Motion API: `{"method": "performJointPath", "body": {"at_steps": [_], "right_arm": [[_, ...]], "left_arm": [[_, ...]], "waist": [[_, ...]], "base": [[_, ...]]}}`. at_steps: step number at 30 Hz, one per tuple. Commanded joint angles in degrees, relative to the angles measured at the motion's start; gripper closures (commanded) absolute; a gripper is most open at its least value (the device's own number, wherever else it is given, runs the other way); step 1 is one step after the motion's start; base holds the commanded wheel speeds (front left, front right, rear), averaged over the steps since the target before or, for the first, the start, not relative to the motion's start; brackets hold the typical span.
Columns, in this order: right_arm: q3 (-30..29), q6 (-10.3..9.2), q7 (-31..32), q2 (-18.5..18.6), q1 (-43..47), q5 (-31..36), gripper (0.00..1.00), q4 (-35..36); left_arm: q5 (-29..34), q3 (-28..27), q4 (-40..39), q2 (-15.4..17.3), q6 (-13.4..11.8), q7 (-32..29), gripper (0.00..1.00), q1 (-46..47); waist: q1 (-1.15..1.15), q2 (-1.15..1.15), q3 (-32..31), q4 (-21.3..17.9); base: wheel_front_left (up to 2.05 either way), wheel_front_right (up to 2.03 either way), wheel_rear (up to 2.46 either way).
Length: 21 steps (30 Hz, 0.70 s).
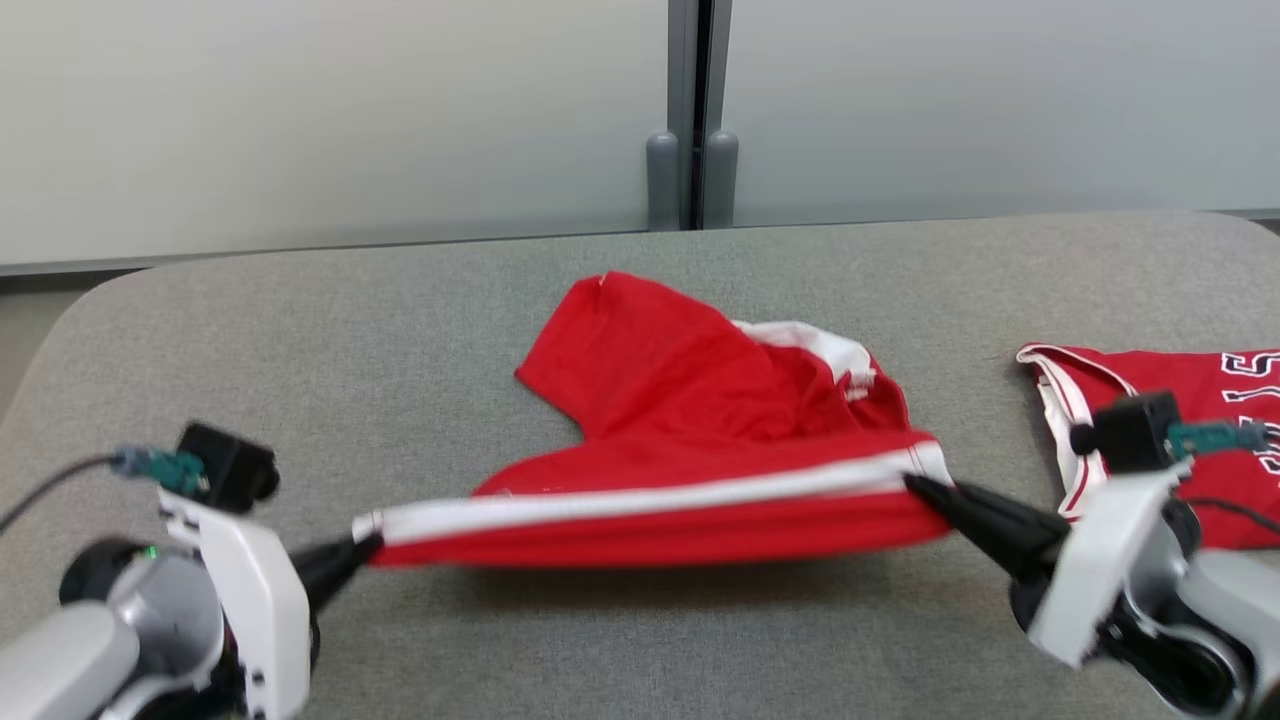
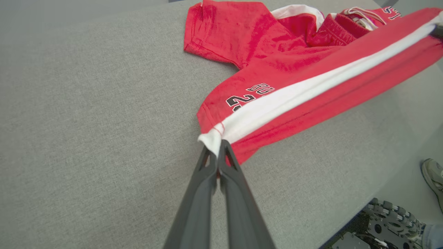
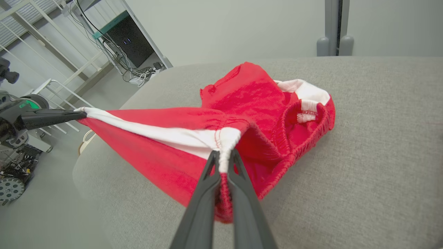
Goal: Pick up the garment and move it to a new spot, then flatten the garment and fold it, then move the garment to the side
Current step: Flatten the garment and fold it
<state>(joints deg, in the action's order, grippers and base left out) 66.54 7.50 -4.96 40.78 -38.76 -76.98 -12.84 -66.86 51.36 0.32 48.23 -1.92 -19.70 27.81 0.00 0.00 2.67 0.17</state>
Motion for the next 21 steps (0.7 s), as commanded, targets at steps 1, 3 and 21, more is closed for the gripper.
{"method": "performJointPath", "body": {"at_steps": [1,3,21], "right_arm": [[-0.11,0.00,0.46,1.76,1.92,-0.73,1.00,1.06],[-0.26,0.00,1.01,4.13,4.77,-1.57,1.00,3.47],[-11.56,-0.01,-5.70,7.59,16.95,-1.25,1.00,13.59]], "left_arm": [[-0.52,0.17,-2.38,1.53,-1.38,-0.65,1.00,-1.76],[-1.70,0.63,-7.59,3.83,-3.59,-1.86,1.00,-4.53],[-4.44,-4.92,-18.37,10.76,-8.83,-0.05,1.00,-5.11]], "waist": [[0.00,0.00,-0.62,0.00],[0.00,0.00,-0.90,-0.04],[0.00,0.00,2.64,-4.01]], "base": [[0.00,0.00,0.00],[0.00,0.00,0.00],[0.00,0.00,0.00]]}}
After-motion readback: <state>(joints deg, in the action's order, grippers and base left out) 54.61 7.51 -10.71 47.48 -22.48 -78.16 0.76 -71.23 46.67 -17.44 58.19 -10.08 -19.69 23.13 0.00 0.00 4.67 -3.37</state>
